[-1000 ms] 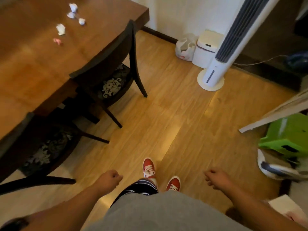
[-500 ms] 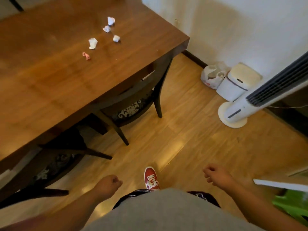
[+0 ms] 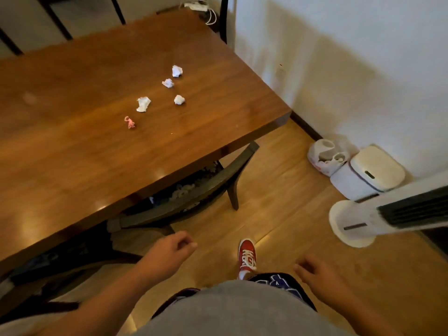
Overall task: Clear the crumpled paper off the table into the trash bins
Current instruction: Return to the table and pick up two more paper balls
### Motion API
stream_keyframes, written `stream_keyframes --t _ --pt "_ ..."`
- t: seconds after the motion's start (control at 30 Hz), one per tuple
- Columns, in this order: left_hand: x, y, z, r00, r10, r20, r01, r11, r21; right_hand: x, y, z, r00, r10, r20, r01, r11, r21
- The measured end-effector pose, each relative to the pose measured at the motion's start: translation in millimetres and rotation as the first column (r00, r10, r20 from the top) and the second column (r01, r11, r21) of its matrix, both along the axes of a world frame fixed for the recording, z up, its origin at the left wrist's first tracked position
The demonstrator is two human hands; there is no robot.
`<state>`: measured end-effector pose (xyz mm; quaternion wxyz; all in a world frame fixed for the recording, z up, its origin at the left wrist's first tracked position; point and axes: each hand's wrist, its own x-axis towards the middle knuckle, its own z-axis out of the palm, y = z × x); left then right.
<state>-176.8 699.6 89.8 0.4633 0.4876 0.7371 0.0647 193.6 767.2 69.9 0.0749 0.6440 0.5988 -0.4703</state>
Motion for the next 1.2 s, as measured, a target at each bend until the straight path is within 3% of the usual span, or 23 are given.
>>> stream_keyframes --t 0.2,0.33,0.57,0.77,1.03,1.2 --pt "14 78 57 0.995 0.097 -0.008 -0.094 0.98 0.177 -57 135 74 0.949 0.282 -0.141 -0.255 0.949 0.184" --pt "1 111 77 0.968 0.249 0.021 -0.247 0.941 0.232 -109 204 106 0.867 0.464 -0.178 -0.389 0.857 0.338" --pt "-63 134 67 0.872 0.489 -0.032 -0.47 0.852 0.231 -234 275 96 0.739 0.64 -0.21 -0.514 0.737 0.439" --pt "-147 161 21 0.754 0.653 -0.069 -0.623 0.745 0.237 -342 314 46 0.602 0.794 -0.081 -0.748 0.597 0.289" --pt "-231 228 -11 0.727 0.619 -0.298 -0.559 0.785 0.267 -430 345 -21 0.44 0.866 0.239 -0.874 0.351 0.336" --pt "-264 278 -30 0.745 0.544 -0.386 -0.481 0.839 0.253 -443 357 -56 0.464 0.828 0.315 -0.848 0.314 0.426"
